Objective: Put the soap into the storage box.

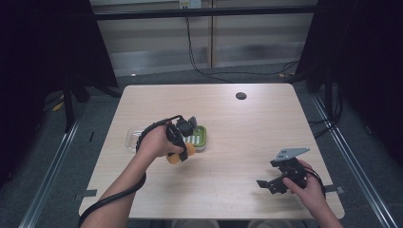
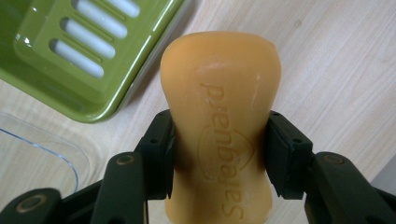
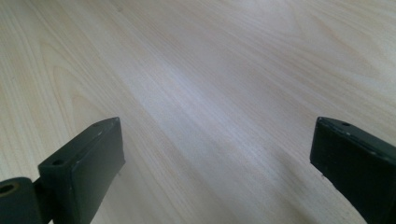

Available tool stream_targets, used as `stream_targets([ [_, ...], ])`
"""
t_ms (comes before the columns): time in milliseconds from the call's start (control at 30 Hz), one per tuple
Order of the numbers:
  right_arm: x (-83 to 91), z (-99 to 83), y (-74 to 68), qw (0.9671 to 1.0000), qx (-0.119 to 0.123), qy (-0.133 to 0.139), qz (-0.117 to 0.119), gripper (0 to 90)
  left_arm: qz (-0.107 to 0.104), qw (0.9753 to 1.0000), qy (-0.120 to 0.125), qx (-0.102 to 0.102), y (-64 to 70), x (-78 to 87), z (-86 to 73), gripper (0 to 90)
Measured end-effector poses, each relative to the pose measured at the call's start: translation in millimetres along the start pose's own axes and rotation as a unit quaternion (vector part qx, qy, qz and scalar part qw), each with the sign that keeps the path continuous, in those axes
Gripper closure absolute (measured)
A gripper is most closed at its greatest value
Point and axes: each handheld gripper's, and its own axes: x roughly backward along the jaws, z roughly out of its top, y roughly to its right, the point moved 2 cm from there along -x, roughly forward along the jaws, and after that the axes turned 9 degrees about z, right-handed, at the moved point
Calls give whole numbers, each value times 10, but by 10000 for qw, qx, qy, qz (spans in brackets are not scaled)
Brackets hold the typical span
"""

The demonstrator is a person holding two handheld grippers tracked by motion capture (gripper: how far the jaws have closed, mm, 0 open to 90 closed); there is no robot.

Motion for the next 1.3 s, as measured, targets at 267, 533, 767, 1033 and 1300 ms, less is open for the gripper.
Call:
stream_targets([
  [267, 0, -1, 1, 10000, 2, -4, -3, 26, 22, 10000, 36, 47, -49, 17, 43, 499],
  [533, 9, 1, 1, 10000, 8, -5, -32, 26, 44, 10000, 14, 48, -130, 23, 55, 498],
  [767, 0, -1, 1, 10000, 12, -12, -12, 26, 68, 9999, 52, 56, -183, 22, 69, 498],
  [1033, 2, -1, 4, 10000, 18, -18, -20, 26, 112, 9999, 22, 105, -244, 32, 82, 498],
  [1300, 7, 0, 4, 10000, 26, -6, -20, 26, 103, 9999, -24, 7, -279, 44, 105, 498],
])
